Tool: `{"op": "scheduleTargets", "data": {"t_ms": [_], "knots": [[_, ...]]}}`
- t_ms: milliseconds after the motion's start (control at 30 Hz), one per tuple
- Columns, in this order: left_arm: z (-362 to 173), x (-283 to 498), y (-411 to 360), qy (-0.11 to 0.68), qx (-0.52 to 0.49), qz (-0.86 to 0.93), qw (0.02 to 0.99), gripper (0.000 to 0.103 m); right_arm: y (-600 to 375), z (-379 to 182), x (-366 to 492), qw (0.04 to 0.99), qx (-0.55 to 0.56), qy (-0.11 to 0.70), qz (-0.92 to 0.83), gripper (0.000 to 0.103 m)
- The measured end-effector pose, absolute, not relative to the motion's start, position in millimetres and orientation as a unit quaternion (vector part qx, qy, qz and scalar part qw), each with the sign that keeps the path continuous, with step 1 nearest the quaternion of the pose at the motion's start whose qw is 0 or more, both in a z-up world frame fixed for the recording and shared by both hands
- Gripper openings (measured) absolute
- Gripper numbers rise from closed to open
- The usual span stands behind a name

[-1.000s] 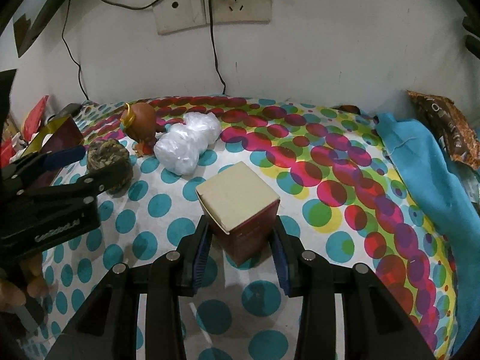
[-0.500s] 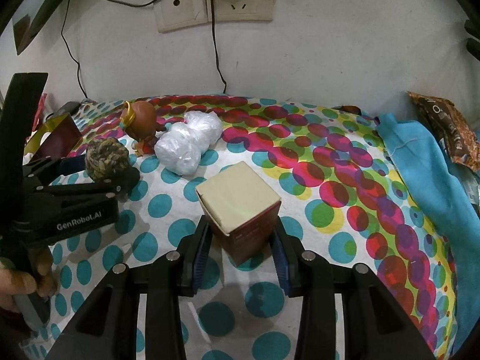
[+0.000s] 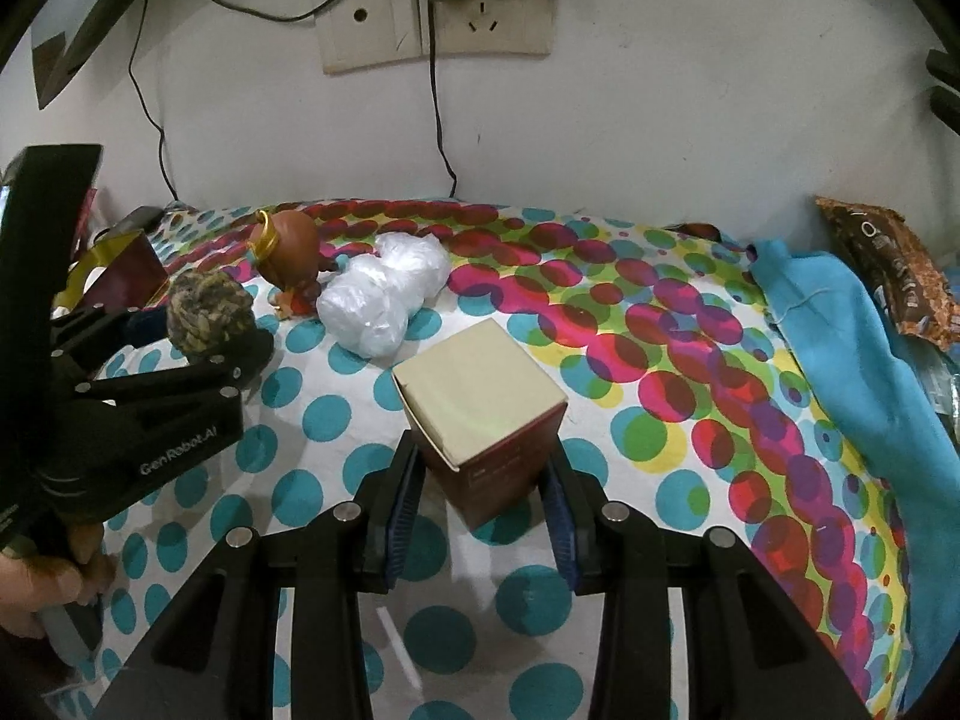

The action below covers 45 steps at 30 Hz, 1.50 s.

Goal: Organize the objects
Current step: 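Grasp the woven brown ball with the left tool while the right tool holds the box, then carry the woven ball in the left tool into the tray and open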

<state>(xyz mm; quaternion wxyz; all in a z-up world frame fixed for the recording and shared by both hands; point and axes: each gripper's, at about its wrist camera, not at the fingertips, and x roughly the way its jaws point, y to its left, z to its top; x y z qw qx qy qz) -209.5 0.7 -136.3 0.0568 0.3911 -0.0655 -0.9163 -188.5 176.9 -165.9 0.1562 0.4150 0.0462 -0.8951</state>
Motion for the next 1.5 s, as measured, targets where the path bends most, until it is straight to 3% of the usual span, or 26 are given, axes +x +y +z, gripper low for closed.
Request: {"op": "scheduleTargets", "data": {"t_ms": [500, 800, 1000, 1333, 1500], "knots": [[-118.2, -185.7, -12.2, -0.038, 0.321, -0.94, 0.106, 0.057, 166.8, -166.9, -185.8, 0.139, 0.426, 0.066, -0.891, 0.036], [-122.7, -161.5, -23.8, -0.015, 0.353, -0.93, 0.1, 0.057, 161.1, -167.9, -185.4, 0.13, 0.426, 0.088, -0.891, 0.036], [-98.0, -125.7, -38.6, -0.033, 0.345, -0.935, 0.08, 0.057, 159.4, -168.2, -186.1, 0.128, 0.425, 0.094, -0.891, 0.036], [-34.4, -68.8, -110.1, -0.006, 0.339, -0.936, 0.092, 0.057, 160.2, -168.1, -187.3, 0.129, 0.426, 0.091, -0.891, 0.036], [-28.7, -39.0, -162.7, 0.014, 0.36, -0.924, 0.13, 0.057, 160.4, -168.1, -187.4, 0.13, 0.426, 0.091, -0.891, 0.036]]}}
